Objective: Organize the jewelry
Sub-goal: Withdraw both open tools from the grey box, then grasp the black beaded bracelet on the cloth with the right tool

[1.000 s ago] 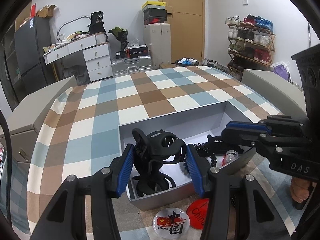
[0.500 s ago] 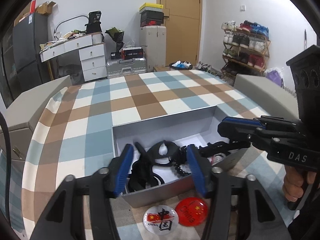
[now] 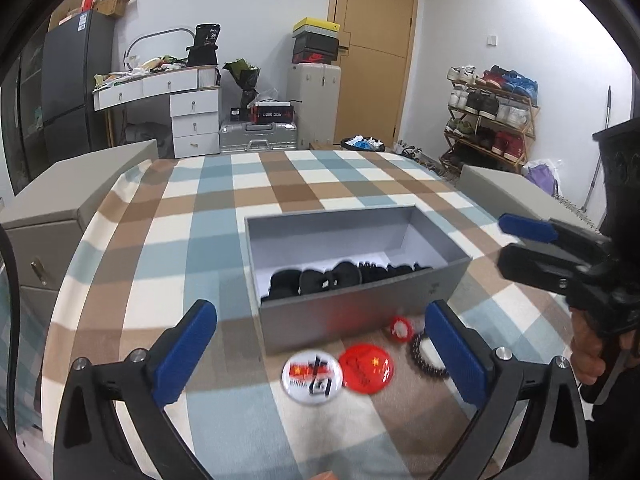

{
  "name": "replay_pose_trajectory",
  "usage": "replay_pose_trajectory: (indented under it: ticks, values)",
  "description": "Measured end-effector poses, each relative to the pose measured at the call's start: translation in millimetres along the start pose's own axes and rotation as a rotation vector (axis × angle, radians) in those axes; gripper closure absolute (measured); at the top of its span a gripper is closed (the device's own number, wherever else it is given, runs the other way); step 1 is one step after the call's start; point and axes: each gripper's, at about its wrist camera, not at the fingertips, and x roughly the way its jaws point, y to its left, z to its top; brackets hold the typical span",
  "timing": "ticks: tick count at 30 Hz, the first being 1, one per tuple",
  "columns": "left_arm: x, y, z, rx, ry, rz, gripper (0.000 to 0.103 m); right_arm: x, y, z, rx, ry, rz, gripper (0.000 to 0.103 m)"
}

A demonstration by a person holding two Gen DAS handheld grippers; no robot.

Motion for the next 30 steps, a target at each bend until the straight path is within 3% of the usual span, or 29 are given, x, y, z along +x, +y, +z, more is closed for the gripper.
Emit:
replay_pose_trajectory:
  ticks: [5, 13, 21, 30]
  values:
    - [-1.5, -3.9, -13.1, 0.021, 0.001, 0.032, 0.001, 1.6, -0.1, -11.6, 0.012, 0.046, -0.025, 0.004]
    - [4.9, -8.1, -24.4, 0.072, 0.037, 0.072, 0.001, 24.1, 3.3, -40.5, -0.017, 0.221, -0.048, 0.005]
    - [6.7, -6.5, -28.4, 0.081, 0.056, 0.070, 0.001, 39.6, 5.5, -54.2, -0.042, 0.312, -0.037, 0.041]
    - [6.5, -7.2, -29.8, 0.081, 0.062, 0.062, 0.001, 39.5, -4.8, -54.1, 0.011, 0.324, -0.043, 0.054]
